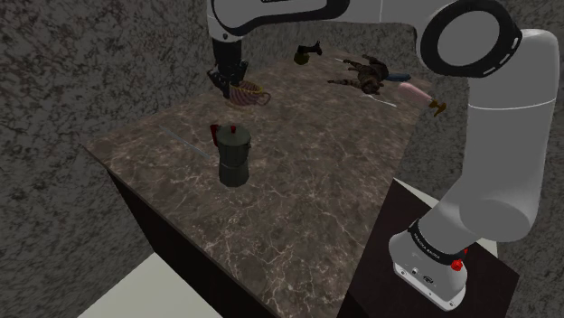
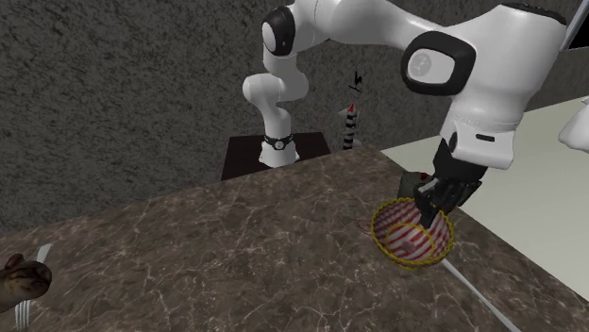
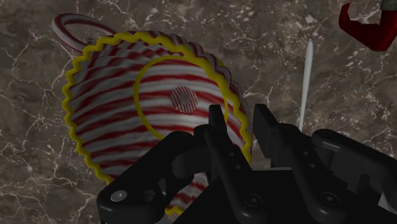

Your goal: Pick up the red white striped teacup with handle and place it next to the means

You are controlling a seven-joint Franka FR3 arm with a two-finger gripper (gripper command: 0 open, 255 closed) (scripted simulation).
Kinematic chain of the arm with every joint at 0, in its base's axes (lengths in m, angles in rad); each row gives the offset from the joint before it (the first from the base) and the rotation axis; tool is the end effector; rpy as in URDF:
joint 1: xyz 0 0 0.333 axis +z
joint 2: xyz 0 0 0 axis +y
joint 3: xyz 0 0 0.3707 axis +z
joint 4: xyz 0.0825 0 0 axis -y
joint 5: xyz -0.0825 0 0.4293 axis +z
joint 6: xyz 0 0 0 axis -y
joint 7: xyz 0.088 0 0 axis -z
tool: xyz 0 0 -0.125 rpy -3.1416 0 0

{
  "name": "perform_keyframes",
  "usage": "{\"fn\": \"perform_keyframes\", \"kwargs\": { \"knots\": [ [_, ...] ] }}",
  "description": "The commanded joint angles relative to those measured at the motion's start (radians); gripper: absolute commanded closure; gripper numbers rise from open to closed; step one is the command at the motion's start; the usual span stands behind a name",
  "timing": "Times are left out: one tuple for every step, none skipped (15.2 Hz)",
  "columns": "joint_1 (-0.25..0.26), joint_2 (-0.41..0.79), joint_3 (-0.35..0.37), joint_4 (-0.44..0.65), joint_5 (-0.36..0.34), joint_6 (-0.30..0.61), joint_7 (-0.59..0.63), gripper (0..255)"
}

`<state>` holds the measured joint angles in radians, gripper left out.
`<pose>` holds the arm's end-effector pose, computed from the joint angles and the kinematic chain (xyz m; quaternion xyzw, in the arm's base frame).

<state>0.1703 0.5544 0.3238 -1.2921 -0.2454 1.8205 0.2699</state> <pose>0.7258 0.2988 0.4555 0.9923 0.1192 0.0135 0.0320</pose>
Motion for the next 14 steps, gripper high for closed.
{"fn": "perform_keyframes", "kwargs": {
  "knots": [
    [0.027,0.088,-0.009,0.124,-0.017,-0.038,0.004,255],
    [0.026,0.089,-0.010,0.112,-0.018,-0.025,0.005,255],
    [0.025,0.090,-0.011,0.100,-0.018,-0.012,0.007,255],
    [0.024,0.090,-0.011,0.087,-0.019,0.001,0.008,255],
    [0.023,0.092,-0.012,0.077,-0.020,0.013,0.010,255],
    [0.022,0.094,-0.012,0.066,-0.021,0.025,0.012,255],
    [0.021,0.096,-0.013,0.055,-0.022,0.037,0.014,255],
    [0.020,0.098,-0.013,0.046,-0.024,0.049,0.015,255],
    [0.020,0.101,-0.014,0.036,-0.025,0.060,0.017,255],
    [0.019,0.103,-0.015,0.027,-0.026,0.072,0.019,255],
    [0.018,0.106,-0.016,0.019,-0.027,0.083,0.020,255],
    [0.018,0.110,-0.016,0.010,-0.029,0.095,0.022,255],
    [0.018,0.113,-0.017,0.002,-0.030,0.106,0.024,255],
    [0.017,0.117,-0.018,-0.005,-0.032,0.117,0.026,255]
  ]
}}
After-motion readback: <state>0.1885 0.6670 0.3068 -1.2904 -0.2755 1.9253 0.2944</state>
